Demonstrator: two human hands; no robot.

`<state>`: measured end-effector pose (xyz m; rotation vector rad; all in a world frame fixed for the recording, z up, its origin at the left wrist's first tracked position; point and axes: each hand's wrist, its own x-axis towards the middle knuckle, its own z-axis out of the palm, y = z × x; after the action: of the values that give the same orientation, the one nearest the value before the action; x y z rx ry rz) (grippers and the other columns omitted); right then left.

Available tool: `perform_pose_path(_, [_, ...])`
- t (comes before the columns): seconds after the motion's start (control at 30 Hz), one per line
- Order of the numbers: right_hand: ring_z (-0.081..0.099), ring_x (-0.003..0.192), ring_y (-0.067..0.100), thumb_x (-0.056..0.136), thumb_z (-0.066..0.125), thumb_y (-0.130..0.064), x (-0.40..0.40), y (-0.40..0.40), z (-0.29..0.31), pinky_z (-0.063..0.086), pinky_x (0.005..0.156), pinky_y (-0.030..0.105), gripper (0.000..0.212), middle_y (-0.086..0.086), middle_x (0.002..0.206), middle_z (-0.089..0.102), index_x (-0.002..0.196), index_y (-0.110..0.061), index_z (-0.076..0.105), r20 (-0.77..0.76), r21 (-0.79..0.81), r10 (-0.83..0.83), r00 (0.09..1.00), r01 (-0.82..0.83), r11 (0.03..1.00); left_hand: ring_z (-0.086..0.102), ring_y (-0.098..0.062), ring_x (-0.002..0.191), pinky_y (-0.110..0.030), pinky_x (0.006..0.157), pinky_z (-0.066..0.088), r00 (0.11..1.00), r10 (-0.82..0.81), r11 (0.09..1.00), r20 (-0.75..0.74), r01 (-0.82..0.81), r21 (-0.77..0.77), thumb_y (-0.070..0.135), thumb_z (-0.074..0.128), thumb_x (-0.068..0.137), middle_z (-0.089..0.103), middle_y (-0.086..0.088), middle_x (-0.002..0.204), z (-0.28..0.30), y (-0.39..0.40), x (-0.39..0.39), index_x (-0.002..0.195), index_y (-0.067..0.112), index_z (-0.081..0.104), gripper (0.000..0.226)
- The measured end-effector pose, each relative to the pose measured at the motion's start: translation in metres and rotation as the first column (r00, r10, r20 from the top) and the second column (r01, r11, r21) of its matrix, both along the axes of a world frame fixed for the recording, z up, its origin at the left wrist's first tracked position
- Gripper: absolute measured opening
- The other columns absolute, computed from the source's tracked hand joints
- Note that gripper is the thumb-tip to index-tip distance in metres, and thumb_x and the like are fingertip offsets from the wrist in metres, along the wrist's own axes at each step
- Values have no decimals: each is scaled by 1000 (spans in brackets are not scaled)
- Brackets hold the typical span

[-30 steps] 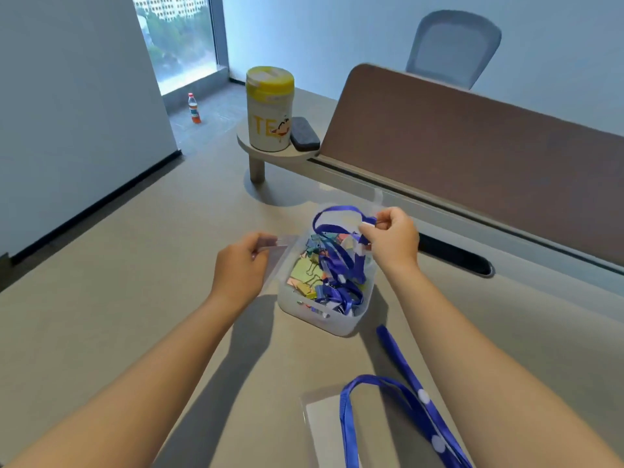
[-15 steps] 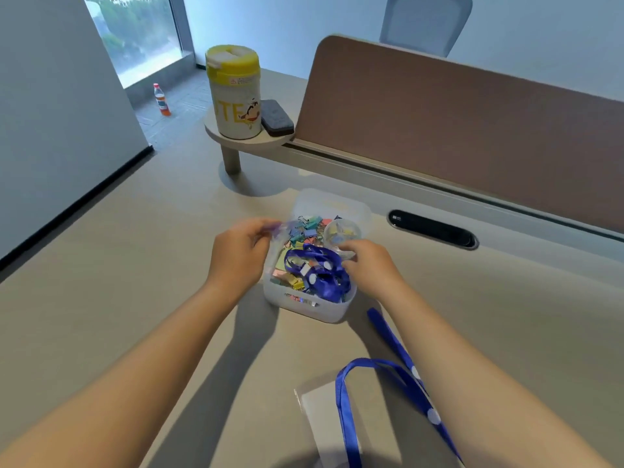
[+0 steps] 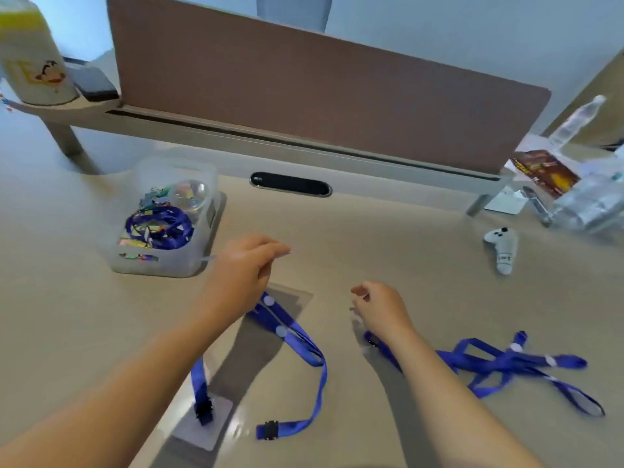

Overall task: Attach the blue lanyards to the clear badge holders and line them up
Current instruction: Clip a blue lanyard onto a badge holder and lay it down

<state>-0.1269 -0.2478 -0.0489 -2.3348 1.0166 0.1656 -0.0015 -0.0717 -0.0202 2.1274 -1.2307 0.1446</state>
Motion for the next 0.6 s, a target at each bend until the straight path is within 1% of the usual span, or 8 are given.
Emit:
perform_pose_path(0.1, [54,114,26,90,44,-11,-43,-19,-17,42,94,34,33,11,126,58,119,-6,59,-58,-54,-50,997,47,997,68,-32,69,-33,60,54,999,-27,999,-17,28,30,0,45,76,72,-18,80,-15,-22,-34,87,1,71,28])
perform_pose_path(0.2, [53,112,27,89,49,-15,-70,-32,-35,42,90,34,29,12,122,56,113,-4,60,-121,-99,-36,992,24,995,69,-31,67,-28,61,50,999,-48,996,-12,48,70,-9,50,68,73,-17,76,-30,-36,-58,84,0,71,28])
perform_pose_path(0.27, [51,94,28,88,52,-15,-81,-35,-47,42,75,33,12,12,104,55,83,-9,61,-173,-111,-27,985,8,994,69,-32,69,-34,62,55,998,-54,993,-26,56,100,-9,50,69,72,-17,77,-37,-43,-69,86,0,71,29])
perform_pose_path(0.3, [48,86,27,87,51,-13,-84,-35,-51,38,68,31,18,11,97,51,69,-13,53,-189,-125,-25,982,1,992,69,-32,70,-37,61,56,998,-52,992,-25,54,114,-9,50,69,72,-17,77,-40,-45,-72,86,0,71,29])
perform_pose_path(0.33, [46,82,26,87,51,-11,-86,-36,-56,35,66,30,22,10,94,48,66,-14,49,-199,-127,-21,980,-4,992,69,-32,69,-37,61,56,998,-51,990,-20,53,132,-9,50,68,73,-17,76,-42,-47,-75,86,0,71,29])
perform_pose_path(0.4, [53,90,29,88,52,-11,-88,-39,-60,39,70,32,8,13,104,54,87,-8,60,-170,-113,-24,985,5,994,69,-32,69,-34,62,54,999,-54,986,-4,54,158,-9,51,67,73,-18,76,-45,-49,-80,85,0,71,29])
perform_pose_path(0.43, [55,97,30,88,53,-11,-88,-40,-61,42,76,35,15,13,110,56,98,-4,62,-151,-111,-25,988,8,994,69,-33,70,-32,64,53,999,-52,985,-4,52,166,-9,50,68,73,-18,77,-47,-50,-81,86,0,71,29])
perform_pose_path(0.6, [56,103,30,91,48,-17,-80,-42,-55,42,85,36,23,12,113,62,104,-3,61,-34,-194,-19,999,13,981,64,-36,89,-33,75,47,996,43,996,-81,-37,77,-4,43,80,70,-21,94,-53,-55,-81,100,0,67,32])
